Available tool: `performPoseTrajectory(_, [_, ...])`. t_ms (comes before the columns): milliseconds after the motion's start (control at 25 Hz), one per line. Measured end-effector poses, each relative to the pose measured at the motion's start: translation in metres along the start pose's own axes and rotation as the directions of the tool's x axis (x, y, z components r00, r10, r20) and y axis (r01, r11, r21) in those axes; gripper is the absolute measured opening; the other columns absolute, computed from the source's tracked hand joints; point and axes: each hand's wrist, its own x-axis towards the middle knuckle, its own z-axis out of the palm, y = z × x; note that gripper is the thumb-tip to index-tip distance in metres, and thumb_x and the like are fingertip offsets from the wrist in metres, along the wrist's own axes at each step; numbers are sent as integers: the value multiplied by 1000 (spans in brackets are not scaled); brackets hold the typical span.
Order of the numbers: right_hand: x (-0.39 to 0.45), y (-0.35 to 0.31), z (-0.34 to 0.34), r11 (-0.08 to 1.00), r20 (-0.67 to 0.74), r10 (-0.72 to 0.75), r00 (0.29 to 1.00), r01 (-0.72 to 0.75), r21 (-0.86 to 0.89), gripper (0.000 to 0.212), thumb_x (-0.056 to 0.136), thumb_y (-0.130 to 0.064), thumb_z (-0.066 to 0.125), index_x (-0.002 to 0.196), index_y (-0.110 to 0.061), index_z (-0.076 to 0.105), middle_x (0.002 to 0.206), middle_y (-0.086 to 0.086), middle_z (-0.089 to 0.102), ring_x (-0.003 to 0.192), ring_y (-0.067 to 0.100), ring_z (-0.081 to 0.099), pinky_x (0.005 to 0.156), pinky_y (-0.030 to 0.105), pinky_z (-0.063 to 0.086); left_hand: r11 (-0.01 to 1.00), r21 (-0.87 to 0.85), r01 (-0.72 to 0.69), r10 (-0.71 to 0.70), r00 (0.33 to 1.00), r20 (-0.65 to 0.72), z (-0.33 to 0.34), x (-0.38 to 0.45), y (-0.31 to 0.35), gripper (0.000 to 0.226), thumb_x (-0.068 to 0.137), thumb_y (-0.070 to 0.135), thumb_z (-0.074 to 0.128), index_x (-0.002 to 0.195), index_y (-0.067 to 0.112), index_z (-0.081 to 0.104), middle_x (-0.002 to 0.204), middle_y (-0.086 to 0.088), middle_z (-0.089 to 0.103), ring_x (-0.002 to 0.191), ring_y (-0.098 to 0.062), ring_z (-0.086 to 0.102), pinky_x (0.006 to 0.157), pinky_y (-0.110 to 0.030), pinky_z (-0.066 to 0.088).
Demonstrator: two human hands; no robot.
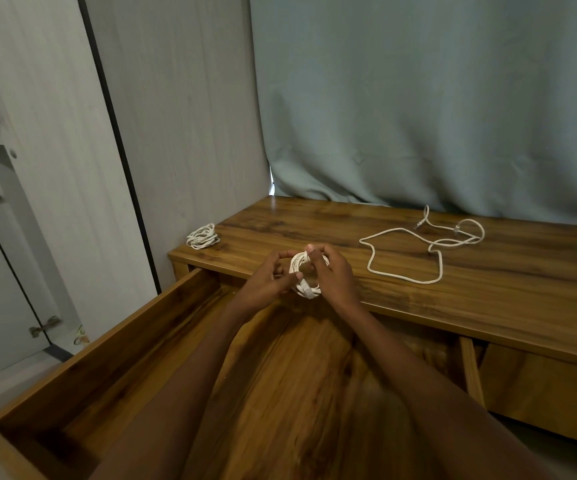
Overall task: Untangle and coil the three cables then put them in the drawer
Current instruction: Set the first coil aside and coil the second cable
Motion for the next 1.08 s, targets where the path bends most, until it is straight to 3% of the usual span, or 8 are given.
performPoseTrajectory(160, [1,4,-8,993,20,-84,996,85,-77,25,100,-48,56,114,-31,66,106,-12,72,95,2,68,87,40,57,998,41,-42,46,992,-118,8,0,8,40,95,19,66,134,19,56,103,-12,73,78,-17,74,64,-22,57])
performPoseTrajectory(240, [1,5,-17,960,223,-133,966,181,-212,48,95,-63,53,137,-41,53,134,-12,62,118,5,60,99,40,52,999,12,-45,46,984,-172,1,3,8,39,95,15,66,134,17,59,99,-11,75,79,-18,74,64,-24,58])
performPoseTrajectory(320, [2,2,-26,913,448,-57,892,228,-339,84,84,-73,61,155,-46,24,155,-10,41,135,9,46,107,38,45,999,-1,-41,40,983,-178,-8,3,5,41,94,12,67,134,18,61,98,-11,76,85,-29,74,71,-35,62])
performPoseTrajectory(400, [3,-2,-28,823,536,-20,844,319,-471,116,73,-74,72,159,-42,2,162,-4,29,141,15,39,109,40,42,999,-7,-31,29,985,-172,-13,2,4,41,94,12,67,134,19,62,97,-10,76,87,-33,73,76,-40,63])
performPoseTrajectory(480, [3,-5,-23,698,519,-75,851,417,-583,128,68,-74,75,160,-33,-4,161,3,30,140,23,39,109,44,41,998,-44,-43,36,988,-153,-11,-1,8,39,94,11,66,132,19,63,97,-11,76,81,-23,75,68,-30,61])
performPoseTrajectory(600, [2,-2,-17,580,422,-195,885,451,-678,124,70,-70,75,161,-23,6,152,8,41,133,28,46,102,46,44,997,-5,-73,71,989,-133,-5,1,10,39,94,15,67,132,21,63,98,-14,75,88,-25,73,71,-25,58])
performPoseTrajectory(760, [5,3,-20,580,342,-298,891,453,-677,96,75,-65,73,150,-20,34,143,6,53,126,26,54,99,45,46,996,-17,-92,89,988,-125,-1,1,12,39,92,16,70,129,27,64,102,-10,74,95,-19,71,71,-19,53])
performPoseTrajectory(1080, [9,3,-26,458,362,-371,855,508,-729,58,81,-60,71,121,-20,56,121,2,65,110,25,59,86,40,41,999,12,-38,39,996,-83,-5,-1,13,37,91,17,71,126,26,65,107,-12,72,91,-10,69,71,-15,51])
